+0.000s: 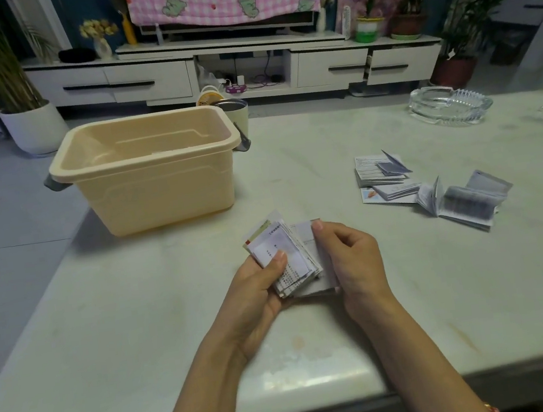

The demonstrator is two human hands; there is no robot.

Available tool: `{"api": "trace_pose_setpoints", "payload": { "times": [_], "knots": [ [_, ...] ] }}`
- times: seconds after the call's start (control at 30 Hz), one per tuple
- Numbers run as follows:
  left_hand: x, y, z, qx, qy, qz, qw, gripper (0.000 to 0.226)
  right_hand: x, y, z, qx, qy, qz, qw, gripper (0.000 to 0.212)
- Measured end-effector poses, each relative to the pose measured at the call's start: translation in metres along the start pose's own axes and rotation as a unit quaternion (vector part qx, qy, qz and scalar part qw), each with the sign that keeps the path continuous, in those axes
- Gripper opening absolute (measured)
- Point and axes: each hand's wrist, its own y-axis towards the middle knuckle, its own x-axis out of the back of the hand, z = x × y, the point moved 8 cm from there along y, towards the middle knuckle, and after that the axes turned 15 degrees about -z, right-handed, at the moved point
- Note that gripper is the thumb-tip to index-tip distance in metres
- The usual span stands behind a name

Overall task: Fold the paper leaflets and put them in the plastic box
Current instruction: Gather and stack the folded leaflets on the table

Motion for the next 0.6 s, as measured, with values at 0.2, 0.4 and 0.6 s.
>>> {"api": "trace_pose_setpoints", "payload": {
  "times": [0.2,0.4,0.6],
  "knots": [
    [-0.001,0.0,-0.001,-0.013,0.007,-0.003,1.0,0.026,0.009,0.002,-0.004,-0.039,0.052,-0.041,0.997,0.017],
    [0.002,0.001,-0.005,-0.037,0.001,-0.018,0.999,0.025,0.02,0.001,0.01,0.065,0.005,-0.112,0.992,0.023],
    [0.006,0.003,-0.009,-0.044,-0.014,-0.027,0.999,0.03,0.046,0.013,0.007,0.076,0.015,-0.236,0.969,0.022]
  ]
}}
